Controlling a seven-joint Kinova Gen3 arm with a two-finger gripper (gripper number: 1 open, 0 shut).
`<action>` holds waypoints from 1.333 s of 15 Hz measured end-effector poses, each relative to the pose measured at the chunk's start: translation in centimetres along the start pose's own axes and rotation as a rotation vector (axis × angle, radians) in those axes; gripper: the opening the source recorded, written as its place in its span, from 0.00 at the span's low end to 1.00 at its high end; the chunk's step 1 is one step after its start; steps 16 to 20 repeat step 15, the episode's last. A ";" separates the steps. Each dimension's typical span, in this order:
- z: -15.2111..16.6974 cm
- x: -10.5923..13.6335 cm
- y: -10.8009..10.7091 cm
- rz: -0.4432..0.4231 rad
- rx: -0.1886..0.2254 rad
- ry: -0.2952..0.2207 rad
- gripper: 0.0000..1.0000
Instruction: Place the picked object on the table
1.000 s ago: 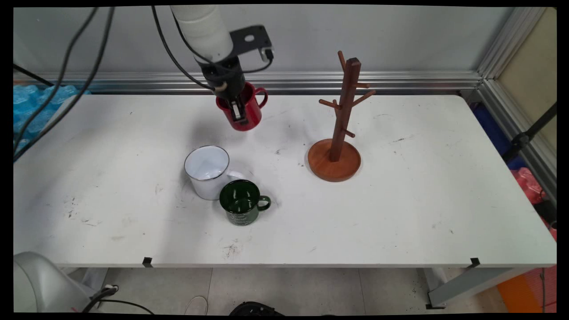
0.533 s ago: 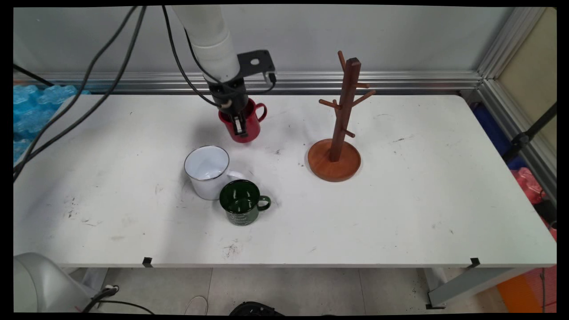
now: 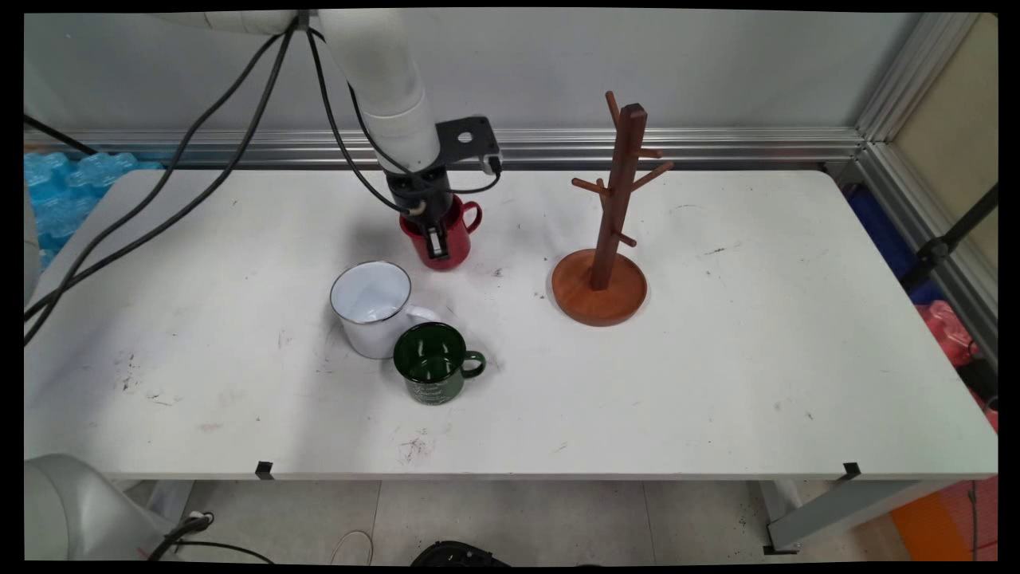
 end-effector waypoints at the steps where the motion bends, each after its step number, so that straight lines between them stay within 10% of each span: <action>1: 0.3 0.0 0.0 -0.003 0.000 0.001 0.00; 6: 1.6 0.1 0.1 -0.019 0.000 0.009 0.00; 7: 1.8 0.1 0.1 -0.022 0.000 0.012 1.00; 20: 2.5 0.2 0.1 -0.021 -0.004 0.045 1.00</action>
